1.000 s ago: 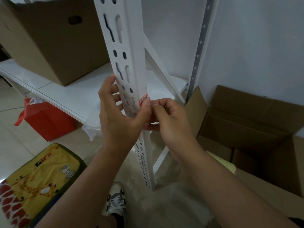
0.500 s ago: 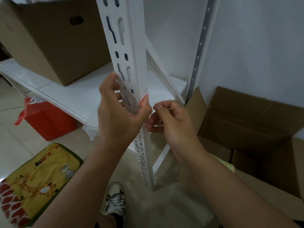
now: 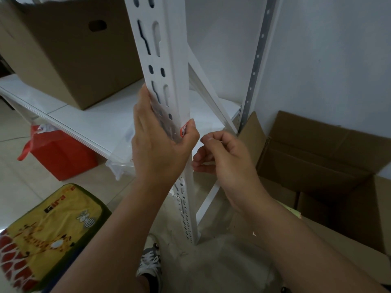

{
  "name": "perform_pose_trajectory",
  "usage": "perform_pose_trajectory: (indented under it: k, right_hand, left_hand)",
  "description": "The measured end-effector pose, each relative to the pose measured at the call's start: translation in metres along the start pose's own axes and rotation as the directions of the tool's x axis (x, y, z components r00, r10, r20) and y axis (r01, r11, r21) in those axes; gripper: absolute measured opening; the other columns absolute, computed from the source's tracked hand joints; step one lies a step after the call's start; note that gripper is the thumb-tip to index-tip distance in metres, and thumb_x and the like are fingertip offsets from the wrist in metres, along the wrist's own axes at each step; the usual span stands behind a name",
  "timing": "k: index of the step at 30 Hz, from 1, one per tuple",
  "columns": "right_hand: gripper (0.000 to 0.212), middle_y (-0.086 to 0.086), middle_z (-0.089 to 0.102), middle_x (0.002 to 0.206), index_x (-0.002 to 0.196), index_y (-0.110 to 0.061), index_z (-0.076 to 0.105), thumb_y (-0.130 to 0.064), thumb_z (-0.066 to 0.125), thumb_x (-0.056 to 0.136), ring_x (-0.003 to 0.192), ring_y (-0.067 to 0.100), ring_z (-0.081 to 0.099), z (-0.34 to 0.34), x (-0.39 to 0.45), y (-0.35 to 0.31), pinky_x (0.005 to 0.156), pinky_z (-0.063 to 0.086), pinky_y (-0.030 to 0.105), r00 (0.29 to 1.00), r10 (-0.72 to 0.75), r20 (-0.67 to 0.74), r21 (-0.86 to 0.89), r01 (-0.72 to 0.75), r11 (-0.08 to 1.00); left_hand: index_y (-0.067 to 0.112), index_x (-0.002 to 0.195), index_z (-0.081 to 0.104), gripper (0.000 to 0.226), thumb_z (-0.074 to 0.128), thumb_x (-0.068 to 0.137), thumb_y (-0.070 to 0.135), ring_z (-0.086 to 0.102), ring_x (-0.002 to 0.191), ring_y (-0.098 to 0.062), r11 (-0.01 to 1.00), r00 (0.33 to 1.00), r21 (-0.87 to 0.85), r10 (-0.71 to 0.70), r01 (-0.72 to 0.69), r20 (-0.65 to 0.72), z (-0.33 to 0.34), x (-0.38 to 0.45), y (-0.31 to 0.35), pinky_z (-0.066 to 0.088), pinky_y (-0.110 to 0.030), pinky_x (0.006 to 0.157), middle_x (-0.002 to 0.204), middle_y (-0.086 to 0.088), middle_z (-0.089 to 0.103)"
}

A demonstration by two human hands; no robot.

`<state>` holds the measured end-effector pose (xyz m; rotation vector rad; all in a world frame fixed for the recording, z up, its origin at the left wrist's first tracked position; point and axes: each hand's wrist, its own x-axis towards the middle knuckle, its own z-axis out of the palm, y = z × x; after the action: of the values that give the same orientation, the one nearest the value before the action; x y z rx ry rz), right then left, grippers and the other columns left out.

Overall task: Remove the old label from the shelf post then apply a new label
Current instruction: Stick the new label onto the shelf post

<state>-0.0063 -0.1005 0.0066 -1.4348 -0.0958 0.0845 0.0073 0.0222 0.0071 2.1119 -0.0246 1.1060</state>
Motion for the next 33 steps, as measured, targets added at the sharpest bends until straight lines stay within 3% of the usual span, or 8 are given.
perform_pose_trajectory:
  k: [3,7,13,18,22,27,30,33]
  right_hand:
    - [0.017,0.004,0.065,0.066,0.097,-0.006,0.061,-0.016,0.048,0.098,0.061,0.012,0.066,-0.001,0.000,0.000,0.063,0.058,0.025,1.000,0.000,-0.001,-0.007,0.000,1.000]
    - [0.017,0.002,0.066,0.065,0.096,-0.008,0.062,-0.017,0.048,0.098,0.062,0.012,0.066,-0.002,0.000,-0.001,0.063,0.058,0.024,1.000,-0.004,-0.008,-0.030,0.004,1.000]
    - [0.017,0.007,0.065,0.070,0.097,-0.005,0.062,-0.015,0.049,0.098,0.063,0.014,0.065,-0.004,0.000,-0.002,0.062,0.057,0.023,1.000,-0.009,-0.019,-0.028,0.008,1.000]
    - [0.017,0.004,0.066,0.070,0.096,-0.008,0.063,-0.018,0.050,0.098,0.068,0.016,0.067,-0.012,0.002,-0.004,0.066,0.059,0.027,0.998,-0.006,-0.059,-0.059,0.002,0.998]
    - [0.015,0.005,0.068,0.075,0.095,-0.010,0.062,-0.018,0.050,0.098,0.072,0.018,0.069,-0.017,-0.002,-0.018,0.069,0.058,0.028,0.997,-0.059,-0.045,-0.128,0.052,0.990]
    - [0.015,0.004,0.069,0.079,0.095,-0.013,0.063,-0.019,0.049,0.098,0.075,0.017,0.070,-0.030,-0.009,-0.050,0.071,0.059,0.027,0.979,-0.188,-0.076,-0.208,0.168,0.963]
    - [0.015,0.002,0.069,0.075,0.091,-0.013,0.063,-0.018,0.050,0.097,0.074,0.018,0.069,-0.036,-0.017,-0.038,0.070,0.059,0.028,0.992,-0.103,-0.069,-0.201,0.088,0.976]
    - [0.017,0.001,0.070,0.074,0.089,-0.013,0.064,-0.019,0.050,0.097,0.075,0.019,0.068,-0.043,-0.027,-0.008,0.071,0.057,0.029,0.997,0.034,-0.063,-0.215,-0.047,0.975]
  left_hand:
    - [0.001,0.146,0.022,0.088,0.071,0.081,0.035,0.044,0.114,-0.006,1.000,1.000,-0.003,0.015,-0.015,0.013,0.000,0.000,0.000,0.048,-0.018,0.089,0.134,-0.014,0.046]
    - [0.003,0.146,0.022,0.093,0.073,0.078,0.042,0.054,0.112,-0.024,0.999,0.999,-0.014,0.036,-0.035,0.034,0.000,0.000,-0.002,0.058,-0.042,0.080,0.133,-0.014,0.045]
    - [0.005,0.146,0.019,0.090,0.072,0.079,0.033,0.039,0.108,0.000,1.000,0.999,0.000,0.004,-0.004,0.041,0.002,-0.001,0.000,0.038,-0.008,0.082,0.133,-0.012,0.044]
    - [0.010,0.150,0.013,0.089,0.063,0.086,0.047,0.054,0.118,-0.017,0.992,0.992,-0.124,0.036,-0.021,0.120,-0.003,0.000,-0.009,0.057,-0.038,0.087,0.142,-0.007,0.040]
    - [0.016,0.151,0.009,0.082,0.062,0.092,0.040,0.061,0.106,-0.004,0.982,0.986,-0.186,0.042,-0.011,0.162,-0.006,-0.002,-0.012,0.054,-0.024,0.083,0.130,0.006,0.050]
    - [0.035,0.146,0.009,0.079,0.065,0.090,0.039,0.065,0.110,-0.013,0.971,0.985,-0.237,0.028,0.013,0.168,-0.011,-0.002,-0.007,0.058,-0.031,0.087,0.134,0.001,0.054]
    - [0.040,0.140,0.019,0.074,0.069,0.085,0.038,0.065,0.110,-0.011,0.942,0.972,-0.312,-0.050,0.123,0.231,-0.016,0.000,-0.003,0.057,-0.028,0.087,0.131,0.006,0.057]
    - [0.025,0.135,0.040,0.067,0.073,0.079,0.039,0.064,0.111,-0.012,0.904,0.943,-0.361,-0.115,0.229,0.311,-0.017,0.003,-0.007,0.058,-0.031,0.087,0.123,0.008,0.060]
